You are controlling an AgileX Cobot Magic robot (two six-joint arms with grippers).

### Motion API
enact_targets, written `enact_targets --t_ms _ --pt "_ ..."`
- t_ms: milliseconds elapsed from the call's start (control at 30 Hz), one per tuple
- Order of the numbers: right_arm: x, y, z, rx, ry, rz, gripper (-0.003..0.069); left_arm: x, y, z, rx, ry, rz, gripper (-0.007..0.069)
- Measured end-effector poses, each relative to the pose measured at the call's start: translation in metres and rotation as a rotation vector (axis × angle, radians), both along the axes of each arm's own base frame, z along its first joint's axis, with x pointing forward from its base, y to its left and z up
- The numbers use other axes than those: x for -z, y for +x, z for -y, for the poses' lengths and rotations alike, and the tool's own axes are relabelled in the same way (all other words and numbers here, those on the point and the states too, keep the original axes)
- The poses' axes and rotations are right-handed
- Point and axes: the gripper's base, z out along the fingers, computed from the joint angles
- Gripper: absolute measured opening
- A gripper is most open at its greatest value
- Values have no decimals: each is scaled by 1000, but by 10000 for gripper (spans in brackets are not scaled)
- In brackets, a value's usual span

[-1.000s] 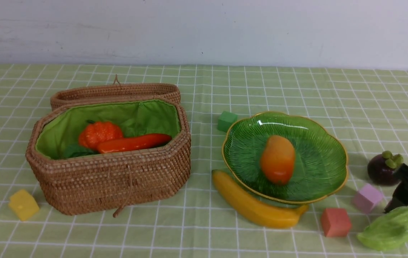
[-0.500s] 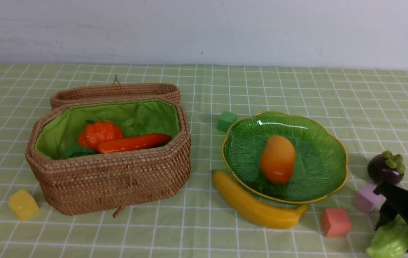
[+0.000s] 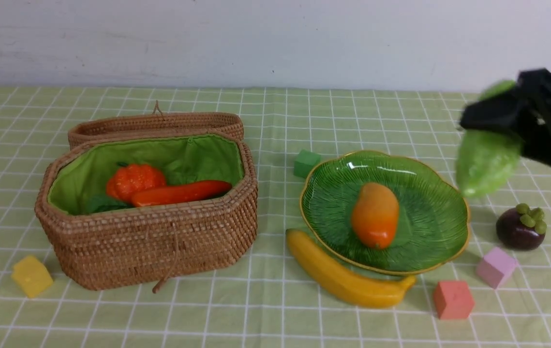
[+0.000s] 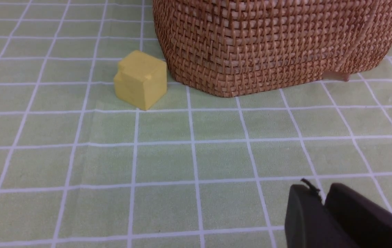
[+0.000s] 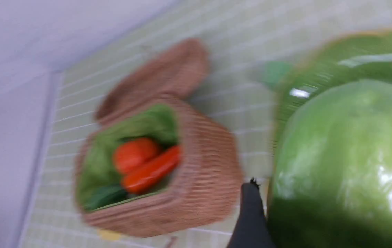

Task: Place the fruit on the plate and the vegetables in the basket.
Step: Take a chayote with your right arm and place it on the basket on the left.

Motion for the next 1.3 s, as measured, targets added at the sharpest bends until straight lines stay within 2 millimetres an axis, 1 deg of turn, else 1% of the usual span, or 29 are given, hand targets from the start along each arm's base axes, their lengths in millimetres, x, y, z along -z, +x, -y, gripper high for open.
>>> enact_targets --t_ms 33,67,100,133,167,233,267,300,333,367,400,433,500,533,567,633,733,833,900,967,1033,1167,1233,1300 --pt "-7 1 -10 -37 14 48 468 0 0 0 0 0 0 81" --pt "-14 1 -32 -138 -11 147 468 0 0 0 0 0 0 81" --pt "-17 2 -52 -212 -24 204 468 0 0 0 0 0 0 81" --pt "-20 5 -53 -208 -26 224 468 0 0 0 0 0 0 81" --pt "-20 10 -81 -303 -50 292 468 0 0 0 0 0 0 81" --pt "-22 17 -112 -395 -63 354 468 0 0 0 0 0 0 81" --pt "-17 25 -128 -433 -70 356 468 0 0 0 0 0 0 81" --pt "-18 30 -148 -485 -70 378 468 0 0 0 0 0 0 83" --pt "-11 39 -163 -521 -76 370 468 0 0 0 0 0 0 84" --pt "-9 42 -169 -539 -80 374 468 0 0 0 0 0 0 85" --pt "-10 47 -183 -577 -80 388 468 0 0 0 0 0 0 85" --pt "1 60 -208 -638 -110 390 468 0 0 0 0 0 0 85" --pt "13 75 -232 -689 -169 412 468 0 0 0 0 0 0 85" --pt "15 81 -240 -702 -202 432 468 0 0 0 0 0 0 86" --pt "23 89 -249 -714 -236 434 468 0 0 0 0 0 0 87" --pt "40 104 -263 -718 -288 418 468 0 0 0 0 0 0 90" --pt "72 126 -277 -704 -362 364 468 0 0 0 0 0 0 92" --pt "98 141 -282 -669 -415 299 468 0 0 0 0 0 0 92" --pt "103 145 -284 -635 -410 269 475 0 0 0 0 0 0 94" --pt "103 145 -284 -621 -424 259 485 0 0 0 0 0 0 97" --pt "106 147 -282 -601 -483 250 514 0 0 0 0 0 0 100" --pt "112 153 -274 -545 -521 202 575 0 0 0 0 0 0 103" --pt "111 154 -271 -516 -534 185 603 0 0 0 0 0 0 104" --pt "108 154 -269 -503 -549 182 613 0 0 0 0 0 0 106"
